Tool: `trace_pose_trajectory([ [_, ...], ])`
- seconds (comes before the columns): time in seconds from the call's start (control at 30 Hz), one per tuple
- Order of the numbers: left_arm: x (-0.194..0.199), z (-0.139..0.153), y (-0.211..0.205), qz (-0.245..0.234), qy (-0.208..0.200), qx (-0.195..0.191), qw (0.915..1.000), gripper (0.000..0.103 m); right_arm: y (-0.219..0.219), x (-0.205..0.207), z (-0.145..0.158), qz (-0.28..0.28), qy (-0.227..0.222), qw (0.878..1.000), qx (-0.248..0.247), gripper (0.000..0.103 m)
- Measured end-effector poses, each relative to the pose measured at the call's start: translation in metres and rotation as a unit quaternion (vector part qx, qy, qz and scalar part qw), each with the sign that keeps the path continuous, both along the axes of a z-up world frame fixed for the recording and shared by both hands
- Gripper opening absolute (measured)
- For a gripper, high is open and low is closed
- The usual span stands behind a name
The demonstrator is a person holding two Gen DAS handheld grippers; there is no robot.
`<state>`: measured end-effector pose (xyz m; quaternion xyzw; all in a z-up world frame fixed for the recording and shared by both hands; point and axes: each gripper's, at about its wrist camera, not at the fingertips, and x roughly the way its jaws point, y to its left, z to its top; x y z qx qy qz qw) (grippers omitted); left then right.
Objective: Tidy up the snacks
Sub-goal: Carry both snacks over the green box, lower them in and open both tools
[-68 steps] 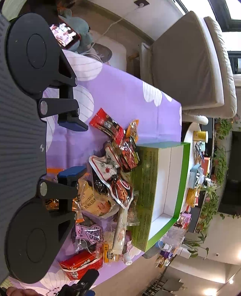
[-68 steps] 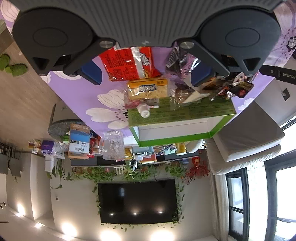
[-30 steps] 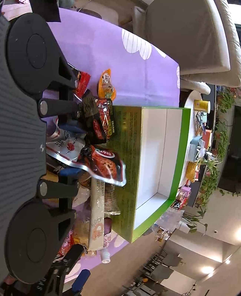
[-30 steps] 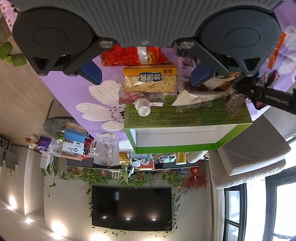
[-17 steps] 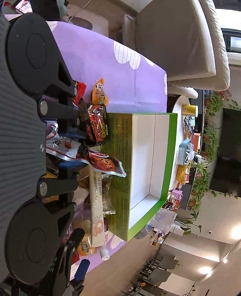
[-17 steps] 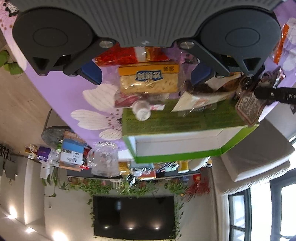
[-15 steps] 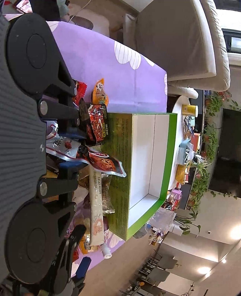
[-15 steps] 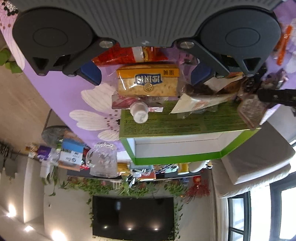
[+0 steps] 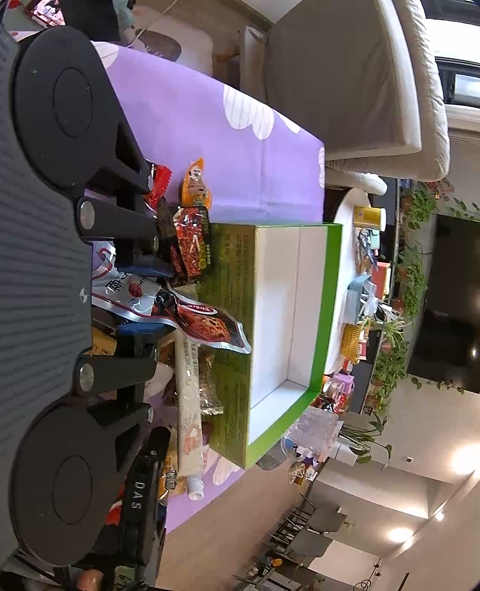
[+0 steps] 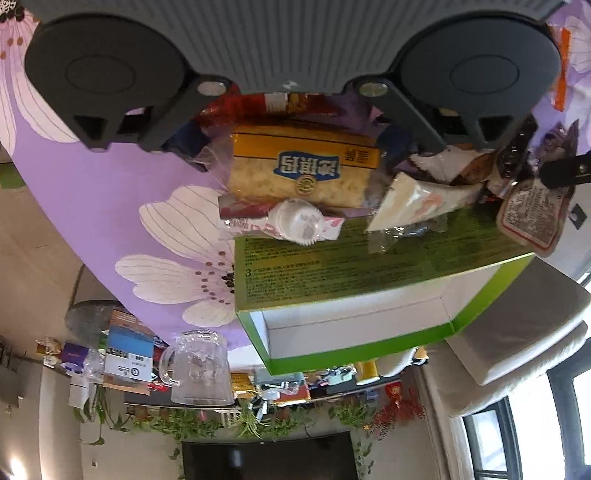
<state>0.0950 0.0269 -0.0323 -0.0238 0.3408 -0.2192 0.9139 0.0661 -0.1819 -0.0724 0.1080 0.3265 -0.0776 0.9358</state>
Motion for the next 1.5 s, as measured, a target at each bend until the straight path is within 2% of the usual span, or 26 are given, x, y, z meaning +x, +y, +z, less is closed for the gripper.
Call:
trace_pose_trajectory([
  [0.27, -0.015, 0.016, 0.002, -0.004, -0.022, -0.011, 0.9997, 0.023, 0.012, -0.034, 0.015, 0.014, -0.044, 0.998, -0.04, 0.058],
  [0.53, -0.024, 0.034, 0.002, -0.004, -0.046, -0.02, 0.9987, 0.023, 0.005, -0.052, 0.046, 0.011, -0.098, 0.994, -0.035, 0.058],
  [0.7, -0.016, 0.043, -0.003, 0.0, -0.057, -0.023, 0.9981, 0.023, 0.005, -0.043, 0.066, 0.025, -0.138, 0.989, -0.045, 0.058],
  [0.87, 0.003, 0.055, -0.013, 0.004, -0.076, -0.024, 0.9968, 0.023, 0.009, -0.018, 0.075, 0.045, -0.159, 0.985, -0.055, 0.058],
  [1.03, 0.033, 0.057, -0.023, 0.009, -0.082, -0.02, 0.9964, 0.023, 0.008, 0.013, 0.077, 0.055, -0.161, 0.984, -0.057, 0.058],
  [1.2, 0.069, 0.05, -0.031, 0.017, -0.077, -0.016, 0.9968, 0.023, 0.005, 0.045, 0.071, 0.056, -0.143, 0.987, -0.044, 0.058],
  [1.5, 0.122, 0.02, -0.038, 0.034, -0.035, -0.008, 0.9988, 0.023, 0.003, 0.091, 0.048, 0.032, -0.087, 0.996, -0.013, 0.058],
])
